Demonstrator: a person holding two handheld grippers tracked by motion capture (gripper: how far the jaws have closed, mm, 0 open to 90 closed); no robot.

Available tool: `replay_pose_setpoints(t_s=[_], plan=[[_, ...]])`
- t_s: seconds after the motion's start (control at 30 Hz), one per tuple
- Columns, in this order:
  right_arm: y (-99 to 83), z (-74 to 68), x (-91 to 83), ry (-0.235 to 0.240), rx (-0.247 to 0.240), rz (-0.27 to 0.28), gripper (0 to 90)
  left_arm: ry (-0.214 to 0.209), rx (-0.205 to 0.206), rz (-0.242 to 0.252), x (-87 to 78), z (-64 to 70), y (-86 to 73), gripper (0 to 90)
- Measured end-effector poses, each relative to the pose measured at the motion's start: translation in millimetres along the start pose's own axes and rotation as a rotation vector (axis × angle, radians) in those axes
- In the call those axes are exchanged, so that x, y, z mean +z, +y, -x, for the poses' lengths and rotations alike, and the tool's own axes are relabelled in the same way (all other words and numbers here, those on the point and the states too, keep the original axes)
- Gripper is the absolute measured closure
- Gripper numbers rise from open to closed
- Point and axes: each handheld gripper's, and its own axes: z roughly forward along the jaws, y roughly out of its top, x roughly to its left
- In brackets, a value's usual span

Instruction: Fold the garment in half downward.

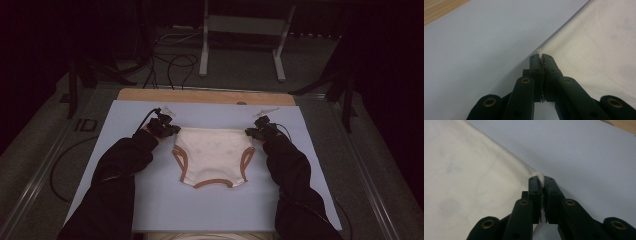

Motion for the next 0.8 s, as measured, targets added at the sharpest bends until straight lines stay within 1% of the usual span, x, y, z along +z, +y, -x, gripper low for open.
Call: replay_pose_setpoints(t_s=[0.03, 0.13, 0.17, 0.23, 0.33, 0.47, 0.6, 0.67, 0.73, 0.77, 0.8], plan=[[1.3, 2.4, 0.4, -0.003, 0.001, -0.004, 85.3, 0.003, -0.006, -0.003, 2.4, -1.4, 1.1, 87.9], [3.3, 5.0, 1.3, -0.01, 0.004, -0.004, 85.3, 0.004, -0.017, 0.009, 3.9, -3.1, 2.8, 87.9], [4.1, 5.9, 1.8, -0.013, 0.008, 0.0, 85.3, 0.007, -0.021, 0.004, 4.9, -3.4, 3.7, 87.8], [5.7, 8.1, 3.1, -0.01, 0.012, -0.006, 85.3, 0.011, -0.023, 0.0, 7.0, -3.8, 5.6, 87.8], [8.5, 9.7, 4.0, -0.026, 0.005, -0.016, 85.3, 0.014, -0.027, 0.005, 9.2, -4.7, 8.6, 87.7], [9.4, 12.6, 4.2, -0.031, 0.013, -0.02, 85.1, 0.019, -0.037, 0.006, 13.1, -6.2, 11.4, 87.2], [9.3, 14.3, 5.8, -0.026, 0.03, -0.022, 84.8, 0.028, -0.035, -0.002, 15.0, -6.5, 12.2, 86.6], [8.9, 14.9, 7.1, -0.029, 0.035, -0.026, 83.2, 0.047, -0.043, -0.001, 15.2, -6.2, 12.4, 82.5], [8.1, 15.4, 7.2, -0.035, 0.053, -0.011, 74.5, 0.075, -0.051, 0.005, 14.2, -5.5, 12.6, 71.8], [7.9, 15.5, 6.6, -0.036, 0.063, -0.006, 72.2, 0.079, -0.053, 0.003, 13.6, -6.2, 12.9, 65.1], [7.7, 15.7, 5.8, -0.042, 0.063, 0.002, 69.8, 0.078, -0.062, 0.007, 12.3, -6.7, 13.0, 61.1]])
